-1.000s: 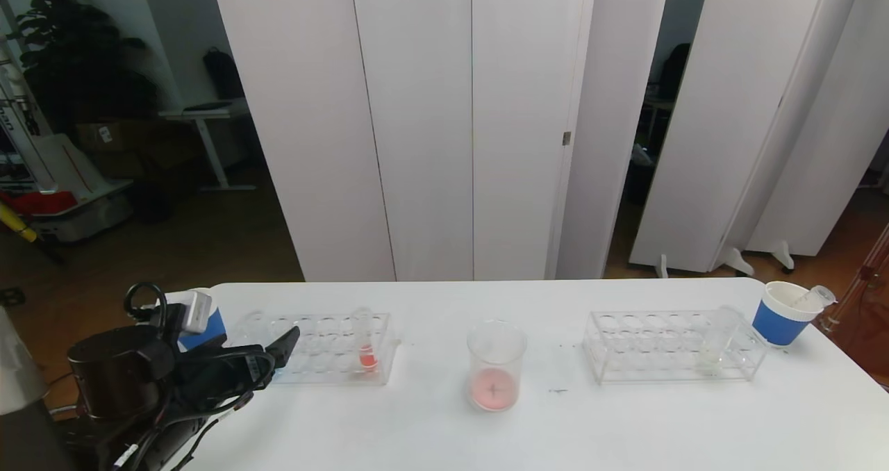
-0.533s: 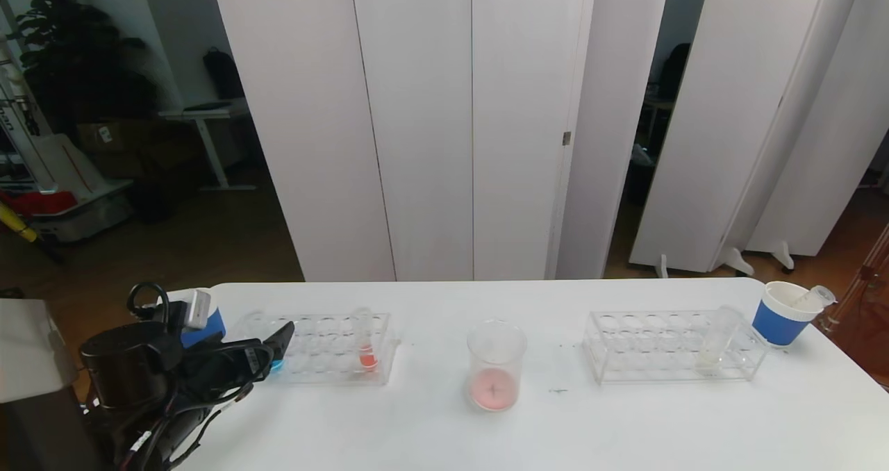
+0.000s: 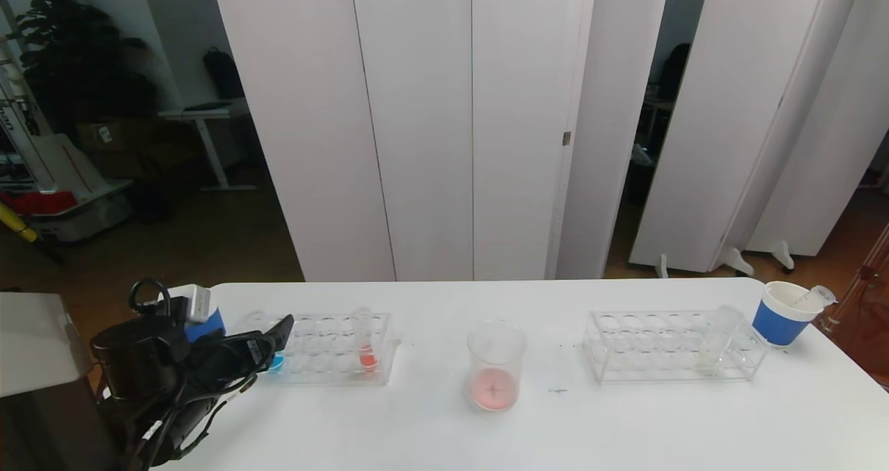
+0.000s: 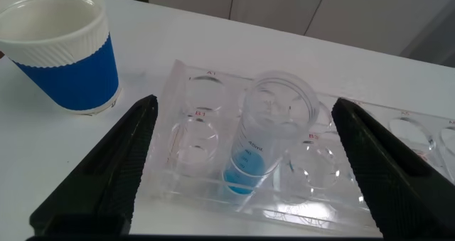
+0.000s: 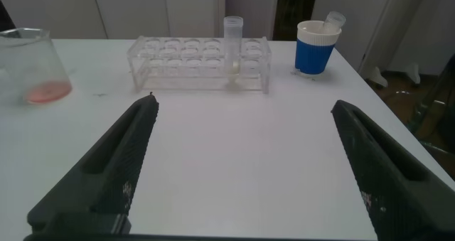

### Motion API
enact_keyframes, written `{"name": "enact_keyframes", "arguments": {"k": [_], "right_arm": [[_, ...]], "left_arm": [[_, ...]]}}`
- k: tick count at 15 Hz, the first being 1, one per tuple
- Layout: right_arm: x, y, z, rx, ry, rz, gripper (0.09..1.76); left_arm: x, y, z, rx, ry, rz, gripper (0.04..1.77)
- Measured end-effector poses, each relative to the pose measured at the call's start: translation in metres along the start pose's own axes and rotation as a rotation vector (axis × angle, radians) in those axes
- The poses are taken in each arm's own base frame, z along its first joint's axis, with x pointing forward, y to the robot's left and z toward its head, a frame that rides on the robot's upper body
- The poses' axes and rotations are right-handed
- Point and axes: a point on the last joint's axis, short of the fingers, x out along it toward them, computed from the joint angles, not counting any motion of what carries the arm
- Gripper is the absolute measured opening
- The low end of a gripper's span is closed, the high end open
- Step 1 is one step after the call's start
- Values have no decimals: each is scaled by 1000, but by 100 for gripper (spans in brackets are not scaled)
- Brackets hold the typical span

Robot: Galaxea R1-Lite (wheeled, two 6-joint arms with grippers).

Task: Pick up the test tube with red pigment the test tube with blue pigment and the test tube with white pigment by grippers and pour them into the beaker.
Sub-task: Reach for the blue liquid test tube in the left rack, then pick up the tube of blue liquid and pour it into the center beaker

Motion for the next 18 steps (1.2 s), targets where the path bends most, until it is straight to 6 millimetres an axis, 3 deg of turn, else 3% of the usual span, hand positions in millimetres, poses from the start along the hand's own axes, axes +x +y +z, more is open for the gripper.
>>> {"name": "enact_keyframes", "arguments": {"k": [7,8,9,11,12,13,14,15,18], "right_arm": [[0,0,0,0,0,0,175],[0,0,0,0,0,0,175],[0,0,0,0,0,0,175],[0,0,0,0,0,0,175],[0,0,0,0,0,0,175],[0,0,0,0,0,0,175],[0,0,0,0,0,0,175],[0,0,0,0,0,-1,175],[0,0,0,0,0,0,175]], "left_arm": [[4,2,-1,-28,1,8,173],[4,2,-1,-28,1,9,159],[5,2,-2,-25,3,8,128],[6,1,-2,-21,4,-3,49],[6,2,-3,-20,5,-1,41],[7,1,-3,-21,4,-3,64],[8,1,-3,-20,5,-3,67],[8,1,-3,-19,4,-4,58],[10,0,-3,-18,1,-4,58]]}}
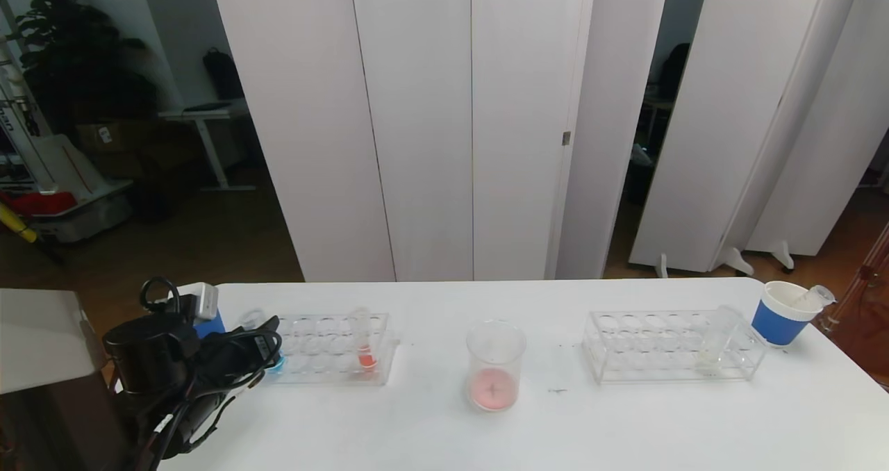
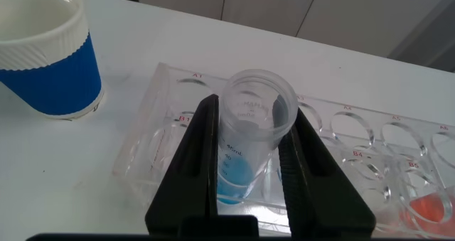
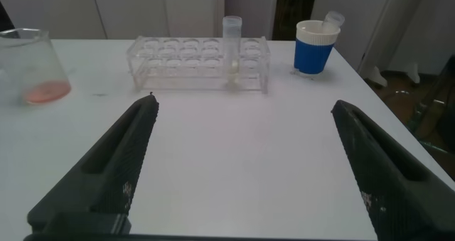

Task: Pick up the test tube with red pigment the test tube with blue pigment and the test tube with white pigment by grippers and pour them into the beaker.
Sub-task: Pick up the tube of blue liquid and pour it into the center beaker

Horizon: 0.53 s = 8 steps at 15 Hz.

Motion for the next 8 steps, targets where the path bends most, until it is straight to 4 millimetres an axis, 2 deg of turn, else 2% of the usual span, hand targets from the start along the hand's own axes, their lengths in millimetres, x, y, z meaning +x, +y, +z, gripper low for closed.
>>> {"name": "enact_keyframes", "arguments": {"k": [8], "right_arm": [[0,0,0,0,0,0,175]], "left_arm": [[3,-2,1,3,-9,-2,58]]}}
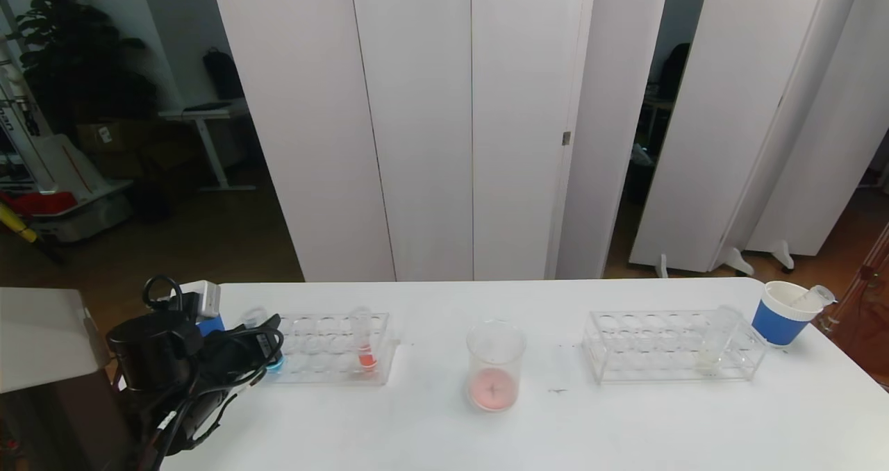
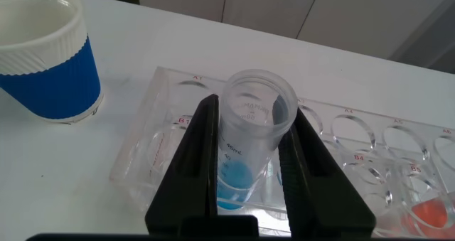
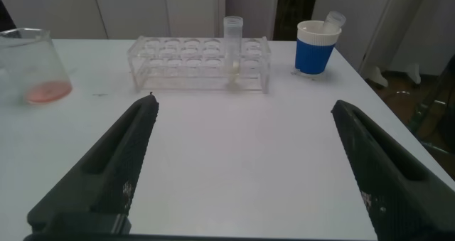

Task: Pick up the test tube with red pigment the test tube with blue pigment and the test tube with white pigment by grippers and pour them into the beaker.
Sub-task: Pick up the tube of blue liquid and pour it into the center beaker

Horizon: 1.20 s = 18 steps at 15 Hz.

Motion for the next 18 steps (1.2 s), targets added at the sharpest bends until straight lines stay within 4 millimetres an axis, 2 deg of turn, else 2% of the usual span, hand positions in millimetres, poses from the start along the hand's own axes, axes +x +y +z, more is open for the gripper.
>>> {"name": "enact_keyframes", "arguments": {"k": [8,18], "right_arm": [[0,0,0,0,0,0,175],[0,0,0,0,0,0,175]], "left_arm": [[0,-2,6,0,-23,-13,59],[-15,-3,33,19,-126,-31,59]]}}
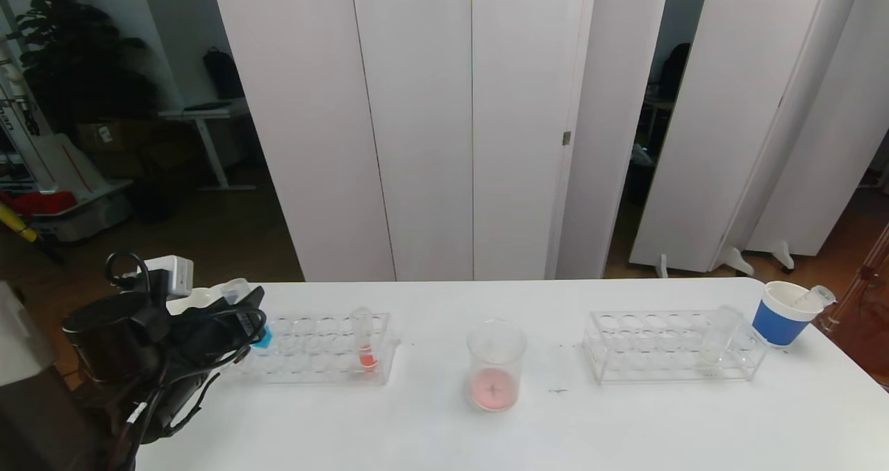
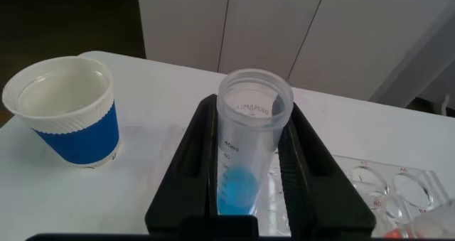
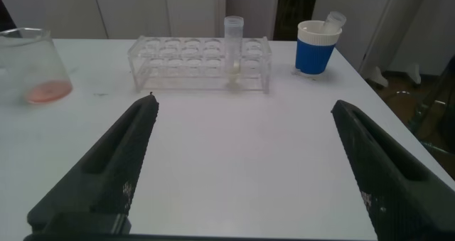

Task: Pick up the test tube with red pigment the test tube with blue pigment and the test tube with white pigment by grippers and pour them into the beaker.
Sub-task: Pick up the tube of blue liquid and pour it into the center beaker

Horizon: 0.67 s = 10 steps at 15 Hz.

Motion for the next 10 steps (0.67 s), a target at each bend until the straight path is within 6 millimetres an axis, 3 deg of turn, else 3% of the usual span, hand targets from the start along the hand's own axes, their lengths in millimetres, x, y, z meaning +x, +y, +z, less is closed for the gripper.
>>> {"name": "enact_keyframes", "arguments": {"k": [10], "right_arm": [[0,0,0,0,0,0,175]], "left_arm": [[-27,-7,48,28,-49,-42,59]]}}
